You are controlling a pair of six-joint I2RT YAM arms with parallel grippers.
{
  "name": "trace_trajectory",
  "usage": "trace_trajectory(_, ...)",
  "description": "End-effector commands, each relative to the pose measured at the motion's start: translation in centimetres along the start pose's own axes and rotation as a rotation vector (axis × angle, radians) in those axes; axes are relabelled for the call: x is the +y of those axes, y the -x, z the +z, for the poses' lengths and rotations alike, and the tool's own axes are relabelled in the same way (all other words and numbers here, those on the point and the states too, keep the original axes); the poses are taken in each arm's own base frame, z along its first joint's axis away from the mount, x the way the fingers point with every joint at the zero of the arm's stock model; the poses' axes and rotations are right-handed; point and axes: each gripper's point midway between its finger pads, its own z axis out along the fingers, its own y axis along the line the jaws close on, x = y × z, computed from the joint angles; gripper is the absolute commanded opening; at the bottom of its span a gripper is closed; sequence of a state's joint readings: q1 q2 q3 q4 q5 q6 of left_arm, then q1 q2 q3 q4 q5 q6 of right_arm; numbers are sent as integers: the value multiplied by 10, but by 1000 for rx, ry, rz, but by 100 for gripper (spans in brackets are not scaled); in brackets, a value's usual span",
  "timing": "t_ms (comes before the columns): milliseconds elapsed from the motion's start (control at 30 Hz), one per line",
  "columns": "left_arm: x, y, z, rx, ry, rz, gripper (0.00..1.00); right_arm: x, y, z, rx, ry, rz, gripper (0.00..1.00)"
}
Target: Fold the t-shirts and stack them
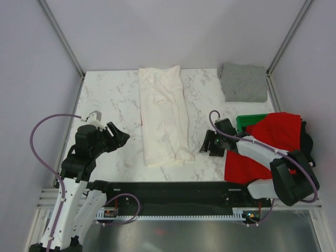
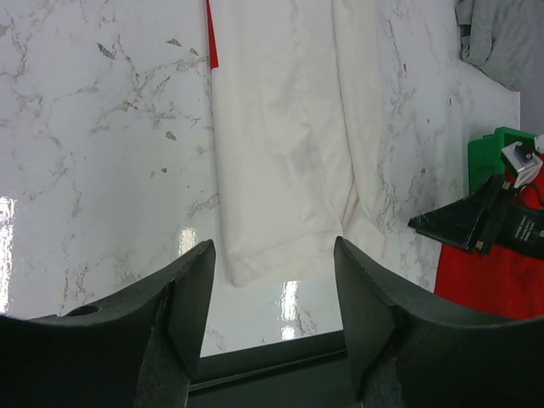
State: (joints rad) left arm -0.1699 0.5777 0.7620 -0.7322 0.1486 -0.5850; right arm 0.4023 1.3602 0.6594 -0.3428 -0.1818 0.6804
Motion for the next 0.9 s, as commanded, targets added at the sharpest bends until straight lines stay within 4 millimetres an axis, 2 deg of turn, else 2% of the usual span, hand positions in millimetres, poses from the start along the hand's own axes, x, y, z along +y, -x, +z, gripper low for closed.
trace_trajectory(0,7,2,-1,-14,25,44,66,27,-2,-5,-76,107,27,63)
trace_trajectory(33,6,1,0,-12,25,44,66,35,-11,-4,-73,120,1,63)
trace_trajectory(67,6,0,1,-6,20,45,66,33,-19,-1,-62,114,-4,63)
trace_trajectory(133,5,0,0,-6,14,46,66,41,-30,1,-55,131,-13,63)
trace_trajectory(267,4,1,0,-11,11,45,66,42,-45,6,-37,131,-13,62)
trace_trajectory(433,4,1,-1,-16,6,46,66,35,-47,11,-39,103,-12,56)
trace_trajectory(600,3,1,0,-14,2,46,66,32,-51,20,-25,102,-7,43)
trace_trajectory(867,3,1,1,-13,3,46,66,49,-56,19,-17,143,-18,41)
